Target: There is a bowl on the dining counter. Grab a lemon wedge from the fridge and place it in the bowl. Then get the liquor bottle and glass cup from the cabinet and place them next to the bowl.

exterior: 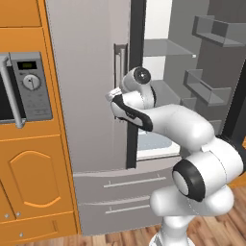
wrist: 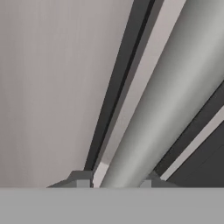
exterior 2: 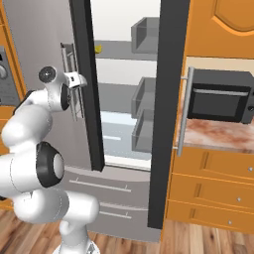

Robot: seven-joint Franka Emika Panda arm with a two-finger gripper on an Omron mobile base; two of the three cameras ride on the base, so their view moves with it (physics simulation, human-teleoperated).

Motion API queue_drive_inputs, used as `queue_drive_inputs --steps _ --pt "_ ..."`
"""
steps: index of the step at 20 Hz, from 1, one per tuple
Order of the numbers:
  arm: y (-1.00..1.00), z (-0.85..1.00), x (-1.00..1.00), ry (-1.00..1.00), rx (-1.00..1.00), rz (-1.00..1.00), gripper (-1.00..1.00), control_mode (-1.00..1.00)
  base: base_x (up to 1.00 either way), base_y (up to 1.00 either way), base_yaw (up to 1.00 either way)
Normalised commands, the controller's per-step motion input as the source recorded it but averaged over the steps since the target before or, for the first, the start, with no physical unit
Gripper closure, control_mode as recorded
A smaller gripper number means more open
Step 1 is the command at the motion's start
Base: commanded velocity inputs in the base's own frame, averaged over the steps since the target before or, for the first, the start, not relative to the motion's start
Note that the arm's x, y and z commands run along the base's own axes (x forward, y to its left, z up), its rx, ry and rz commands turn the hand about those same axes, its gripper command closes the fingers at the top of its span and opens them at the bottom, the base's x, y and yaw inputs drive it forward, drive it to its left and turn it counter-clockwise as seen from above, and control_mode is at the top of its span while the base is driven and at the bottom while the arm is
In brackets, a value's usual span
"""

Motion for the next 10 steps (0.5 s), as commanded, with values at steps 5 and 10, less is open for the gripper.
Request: queue_drive_inputs --steps 5,10 --pt "0.7 0.0 -0.82 0.0 0.0 0.0 1.0 -1.0 0.0 0.0 0.0" --pt "0.89 0.0 -1.0 0.0 -0.01 0.0 1.0 -1.0 0.0 0.0 0.0"
